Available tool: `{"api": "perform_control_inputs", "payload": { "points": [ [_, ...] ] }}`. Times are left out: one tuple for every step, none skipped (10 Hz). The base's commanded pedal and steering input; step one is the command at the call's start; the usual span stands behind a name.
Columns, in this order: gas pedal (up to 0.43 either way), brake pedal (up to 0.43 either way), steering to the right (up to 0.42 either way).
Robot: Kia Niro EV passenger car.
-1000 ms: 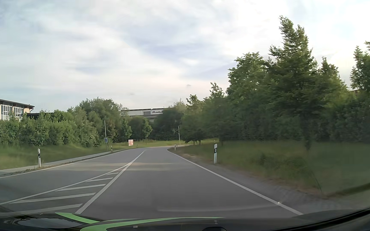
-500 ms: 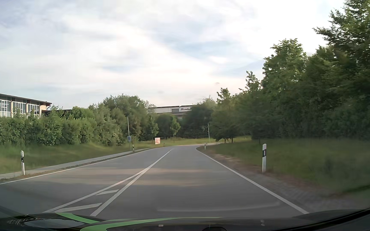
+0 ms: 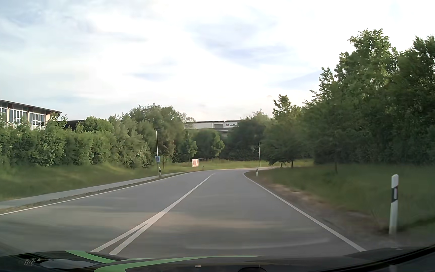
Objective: Follow the waypoints while adhering to traffic rules and regulations
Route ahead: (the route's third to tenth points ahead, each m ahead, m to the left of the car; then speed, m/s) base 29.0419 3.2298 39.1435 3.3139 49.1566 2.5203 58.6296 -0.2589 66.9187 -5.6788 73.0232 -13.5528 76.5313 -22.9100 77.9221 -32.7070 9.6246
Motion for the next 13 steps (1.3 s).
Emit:
{"api": "perform_control_inputs", "payload": {
  "points": [
    [0.248, 0.000, -0.006],
    [0.248, 0.000, -0.006],
    [0.248, 0.000, -0.006],
    [0.248, 0.000, -0.005],
    [0.248, 0.000, -0.005],
    [0.248, 0.000, -0.004],
    [0.248, 0.000, -0.005],
    [0.248, 0.000, -0.005],
    [0.240, 0.000, -0.005],
    [0.220, 0.000, -0.005],
    [0.177, 0.000, -0.005],
    [0.169, 0.000, -0.005],
    [0.169, 0.000, -0.005]
  ]
}}
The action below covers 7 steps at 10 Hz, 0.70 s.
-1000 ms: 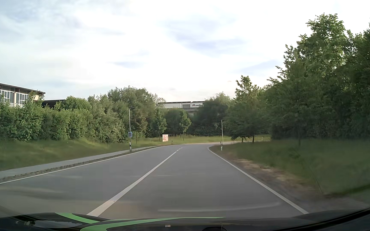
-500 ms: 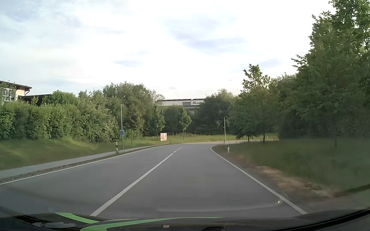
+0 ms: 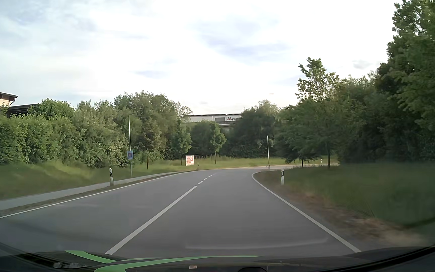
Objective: Follow the waypoints while adhering to traffic rules and regulations
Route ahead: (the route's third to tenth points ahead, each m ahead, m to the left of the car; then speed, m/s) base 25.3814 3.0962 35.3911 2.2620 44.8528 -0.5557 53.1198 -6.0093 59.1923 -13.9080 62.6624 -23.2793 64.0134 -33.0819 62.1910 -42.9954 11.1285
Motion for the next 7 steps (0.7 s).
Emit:
{"api": "perform_control_inputs", "payload": {
  "points": [
    [0.157, 0.000, -0.005],
    [0.067, 0.000, -0.005],
    [0.059, 0.000, -0.005],
    [0.047, 0.000, -0.005],
    [0.047, 0.000, -0.004],
    [0.020, 0.000, -0.004],
    [0.000, 0.000, -0.004]
  ]
}}
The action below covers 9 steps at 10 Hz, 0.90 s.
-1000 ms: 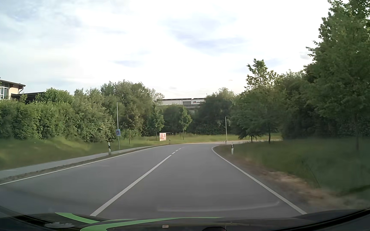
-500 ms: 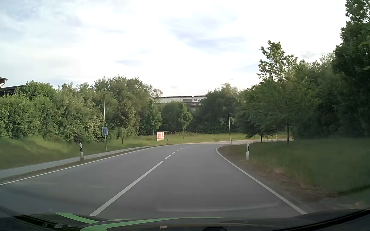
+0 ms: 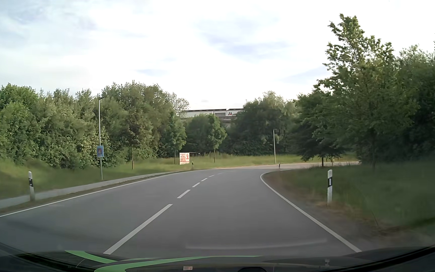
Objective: Follow the waypoints while adhering to traffic rules and regulations
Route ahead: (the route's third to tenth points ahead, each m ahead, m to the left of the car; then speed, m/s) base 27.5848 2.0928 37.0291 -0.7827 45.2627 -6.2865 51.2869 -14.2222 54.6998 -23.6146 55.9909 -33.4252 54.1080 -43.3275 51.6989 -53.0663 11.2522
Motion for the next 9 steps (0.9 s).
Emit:
{"api": "perform_control_inputs", "payload": {
  "points": [
    [0.000, 0.000, -0.004],
    [0.000, 0.000, -0.004],
    [0.000, 0.000, -0.003],
    [0.000, 0.000, -0.002],
    [0.000, 0.000, -0.001],
    [0.000, 0.006, -0.001],
    [0.000, 0.037, -0.001],
    [0.000, 0.085, 0.000],
    [0.000, 0.098, 0.001]
  ]
}}
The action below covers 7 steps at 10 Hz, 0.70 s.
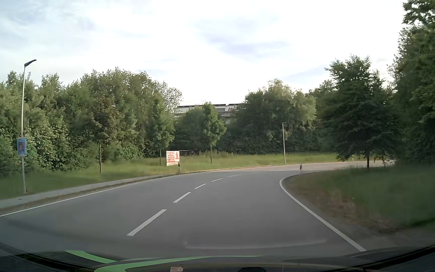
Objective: Follow the waypoints while adhering to traffic rules and regulations
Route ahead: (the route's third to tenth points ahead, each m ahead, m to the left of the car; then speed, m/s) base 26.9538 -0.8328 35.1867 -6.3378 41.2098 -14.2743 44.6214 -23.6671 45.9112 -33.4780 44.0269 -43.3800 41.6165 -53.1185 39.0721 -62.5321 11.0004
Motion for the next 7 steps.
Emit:
{"api": "perform_control_inputs", "payload": {
  "points": [
    [0.000, 0.110, 0.003],
    [0.000, 0.116, 0.004],
    [0.000, 0.122, 0.007],
    [0.000, 0.128, 0.009],
    [0.000, 0.140, 0.013],
    [0.000, 0.152, 0.018],
    [0.000, 0.165, 0.024]
  ]
}}
